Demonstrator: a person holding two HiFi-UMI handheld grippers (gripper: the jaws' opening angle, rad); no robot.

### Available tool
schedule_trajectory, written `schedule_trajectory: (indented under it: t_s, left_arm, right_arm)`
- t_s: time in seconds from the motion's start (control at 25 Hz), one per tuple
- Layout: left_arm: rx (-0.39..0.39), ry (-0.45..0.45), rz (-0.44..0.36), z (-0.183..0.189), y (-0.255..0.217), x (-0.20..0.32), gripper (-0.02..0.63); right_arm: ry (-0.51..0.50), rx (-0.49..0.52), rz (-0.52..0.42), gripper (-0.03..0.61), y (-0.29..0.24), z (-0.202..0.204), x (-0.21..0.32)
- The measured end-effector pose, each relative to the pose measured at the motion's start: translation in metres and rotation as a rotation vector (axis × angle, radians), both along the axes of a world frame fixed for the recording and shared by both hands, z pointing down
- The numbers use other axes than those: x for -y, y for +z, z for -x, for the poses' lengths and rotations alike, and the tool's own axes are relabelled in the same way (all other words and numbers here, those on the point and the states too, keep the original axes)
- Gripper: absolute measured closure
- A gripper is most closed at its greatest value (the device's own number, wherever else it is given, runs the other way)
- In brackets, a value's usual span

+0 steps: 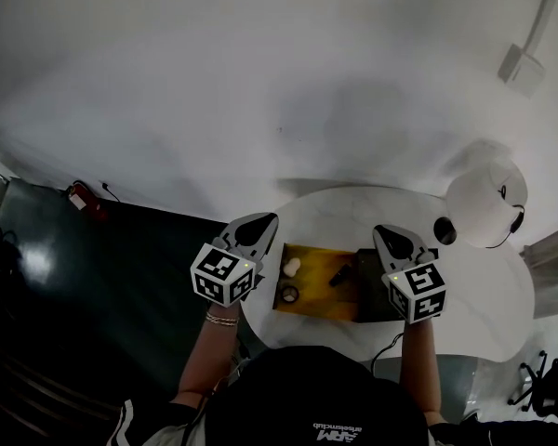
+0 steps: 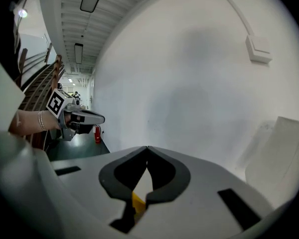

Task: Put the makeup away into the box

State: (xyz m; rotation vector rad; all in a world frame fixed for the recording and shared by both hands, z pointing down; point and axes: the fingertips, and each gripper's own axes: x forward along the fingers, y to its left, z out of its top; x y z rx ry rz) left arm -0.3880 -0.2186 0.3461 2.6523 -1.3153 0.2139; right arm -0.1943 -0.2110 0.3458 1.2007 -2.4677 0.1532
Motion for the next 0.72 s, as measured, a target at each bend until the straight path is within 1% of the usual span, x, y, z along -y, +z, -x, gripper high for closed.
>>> schedule_trajectory:
  t_s: [0.28, 0.52, 0.64, 0.72]
  left_arm:
    - [0.004, -0.033, -0.063, 0.014, -0.026, 0.005, 0.597]
    - [0.025, -0.066, -0.129, 0.031, -0.057, -0.002, 0.597]
    - [0.042, -0.081, -0.157, 0.036, -0.068, -0.005, 0.597]
    - [0.039, -0.086, -0.163, 0.038, -0.074, -0.008, 0.595]
  right_arm:
    - [0.04, 0.015, -0.089, 0.56, -0.034, -0.02, 0.008]
    - [0.084, 0.021, -0.18, 0.56, -0.065, -0.033, -0.002]
    - [0.094, 0.025, -0.21, 0.56, -0.078, -0.039, -0.007]
    - [0.094, 0.031, -0.223, 0.56, -0.085, -0.041, -0.01]
